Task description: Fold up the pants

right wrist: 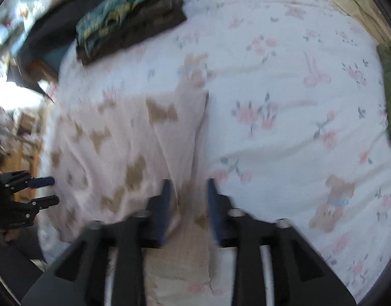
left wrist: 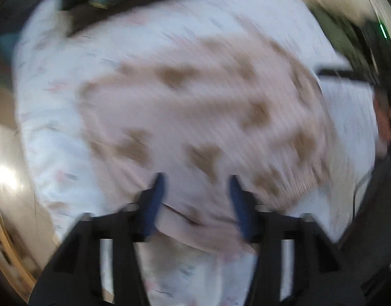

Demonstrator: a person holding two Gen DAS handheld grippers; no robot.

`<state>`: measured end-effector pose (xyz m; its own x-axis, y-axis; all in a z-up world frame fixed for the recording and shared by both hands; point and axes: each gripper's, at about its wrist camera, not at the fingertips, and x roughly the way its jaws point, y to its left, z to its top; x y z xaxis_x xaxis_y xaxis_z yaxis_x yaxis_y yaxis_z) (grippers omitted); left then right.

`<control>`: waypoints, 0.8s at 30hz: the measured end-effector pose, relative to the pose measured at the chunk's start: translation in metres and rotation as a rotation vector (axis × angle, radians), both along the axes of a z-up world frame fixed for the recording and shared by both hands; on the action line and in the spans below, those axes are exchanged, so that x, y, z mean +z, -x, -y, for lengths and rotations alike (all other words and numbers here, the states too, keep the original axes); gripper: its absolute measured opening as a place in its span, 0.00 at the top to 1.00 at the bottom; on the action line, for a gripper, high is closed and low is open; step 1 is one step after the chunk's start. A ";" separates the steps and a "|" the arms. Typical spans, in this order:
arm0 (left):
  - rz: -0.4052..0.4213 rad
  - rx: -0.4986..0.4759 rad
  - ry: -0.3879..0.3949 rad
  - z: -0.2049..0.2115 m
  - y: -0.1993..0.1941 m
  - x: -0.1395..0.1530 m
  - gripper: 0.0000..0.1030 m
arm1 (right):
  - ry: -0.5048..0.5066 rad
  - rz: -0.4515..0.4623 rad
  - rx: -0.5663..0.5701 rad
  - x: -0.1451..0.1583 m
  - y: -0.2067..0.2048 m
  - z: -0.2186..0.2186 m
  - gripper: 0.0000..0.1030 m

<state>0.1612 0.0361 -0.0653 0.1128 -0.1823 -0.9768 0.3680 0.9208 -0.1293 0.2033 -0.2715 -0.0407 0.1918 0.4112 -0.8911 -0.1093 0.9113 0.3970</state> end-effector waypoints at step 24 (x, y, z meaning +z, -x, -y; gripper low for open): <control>-0.004 0.233 0.144 -0.059 -0.104 -0.044 0.71 | -0.273 -0.063 0.024 -0.069 -0.102 -0.003 0.48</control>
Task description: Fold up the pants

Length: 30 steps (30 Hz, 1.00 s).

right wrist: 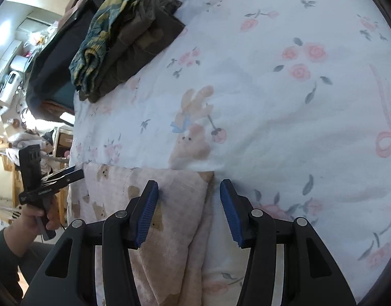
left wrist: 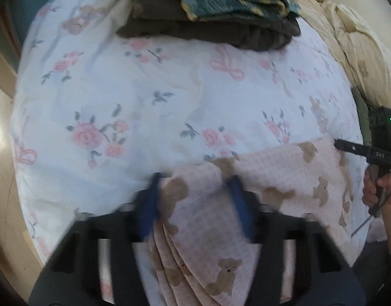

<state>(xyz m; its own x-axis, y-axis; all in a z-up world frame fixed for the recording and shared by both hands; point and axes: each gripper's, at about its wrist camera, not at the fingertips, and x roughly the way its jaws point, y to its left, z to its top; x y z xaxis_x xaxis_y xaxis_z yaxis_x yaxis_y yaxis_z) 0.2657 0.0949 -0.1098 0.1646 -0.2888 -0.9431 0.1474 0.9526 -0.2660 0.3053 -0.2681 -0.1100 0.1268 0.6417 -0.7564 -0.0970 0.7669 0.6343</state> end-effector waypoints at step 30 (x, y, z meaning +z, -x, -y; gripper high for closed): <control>0.354 -0.238 0.072 0.020 -0.036 0.096 0.93 | 0.212 0.558 0.235 0.123 -0.008 -0.001 0.98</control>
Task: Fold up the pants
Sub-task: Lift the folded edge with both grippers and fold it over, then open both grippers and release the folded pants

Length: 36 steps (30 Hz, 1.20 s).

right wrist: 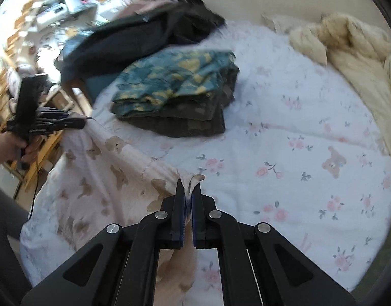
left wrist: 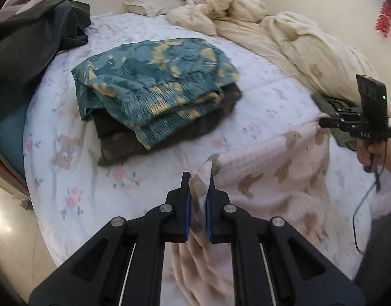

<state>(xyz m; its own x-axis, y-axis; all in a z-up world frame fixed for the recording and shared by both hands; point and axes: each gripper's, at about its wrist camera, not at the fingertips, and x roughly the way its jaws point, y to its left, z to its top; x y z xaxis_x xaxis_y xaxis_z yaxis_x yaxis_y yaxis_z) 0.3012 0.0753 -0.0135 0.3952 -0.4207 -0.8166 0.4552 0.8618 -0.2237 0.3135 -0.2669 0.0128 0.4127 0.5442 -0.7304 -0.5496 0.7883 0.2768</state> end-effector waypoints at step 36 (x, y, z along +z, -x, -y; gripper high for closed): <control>-0.270 0.128 -0.046 0.014 0.103 -0.012 0.58 | -0.180 -0.509 -0.396 -0.048 0.092 0.044 0.44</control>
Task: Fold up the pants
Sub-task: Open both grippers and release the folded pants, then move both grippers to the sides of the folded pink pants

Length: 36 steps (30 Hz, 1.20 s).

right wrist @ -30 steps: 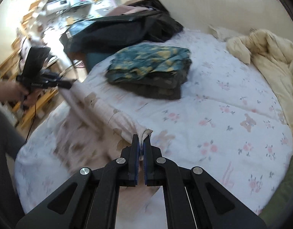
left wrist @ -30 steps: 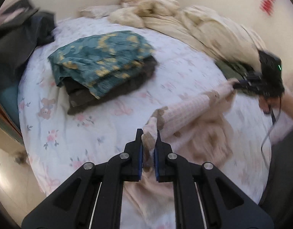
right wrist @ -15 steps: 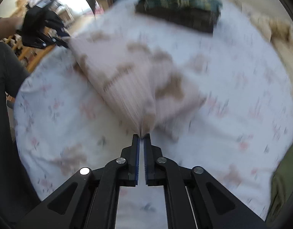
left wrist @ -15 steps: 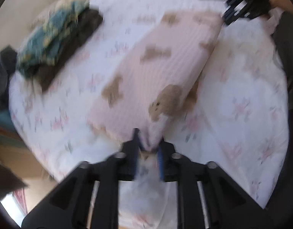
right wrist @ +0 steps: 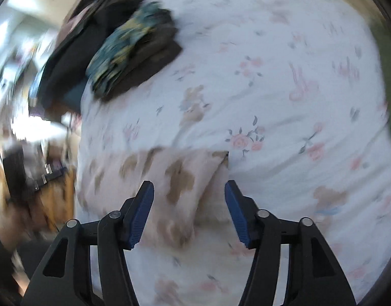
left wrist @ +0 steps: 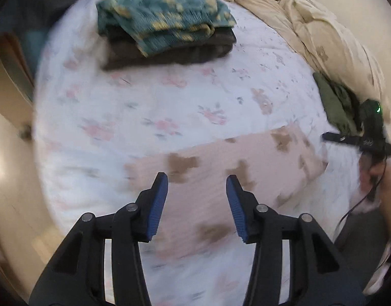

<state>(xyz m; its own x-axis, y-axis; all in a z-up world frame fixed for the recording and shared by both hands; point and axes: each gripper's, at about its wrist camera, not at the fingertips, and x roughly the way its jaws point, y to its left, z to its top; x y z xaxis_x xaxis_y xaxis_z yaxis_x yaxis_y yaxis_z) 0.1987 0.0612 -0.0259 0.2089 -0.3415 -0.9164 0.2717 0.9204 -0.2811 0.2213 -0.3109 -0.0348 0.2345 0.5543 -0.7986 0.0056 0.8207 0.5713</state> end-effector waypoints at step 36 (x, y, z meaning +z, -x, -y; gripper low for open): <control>0.192 0.360 -0.211 0.030 0.022 -0.065 0.56 | 0.226 0.378 0.077 -0.014 0.011 -0.149 0.95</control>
<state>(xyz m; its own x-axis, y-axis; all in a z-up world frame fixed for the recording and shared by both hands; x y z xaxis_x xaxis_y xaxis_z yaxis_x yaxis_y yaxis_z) 0.1770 0.0311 -0.0904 0.4532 -0.0256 -0.8911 -0.0473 0.9975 -0.0527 0.2102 -0.1620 -0.0485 0.4984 0.4027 -0.7677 -0.2353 0.9152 0.3273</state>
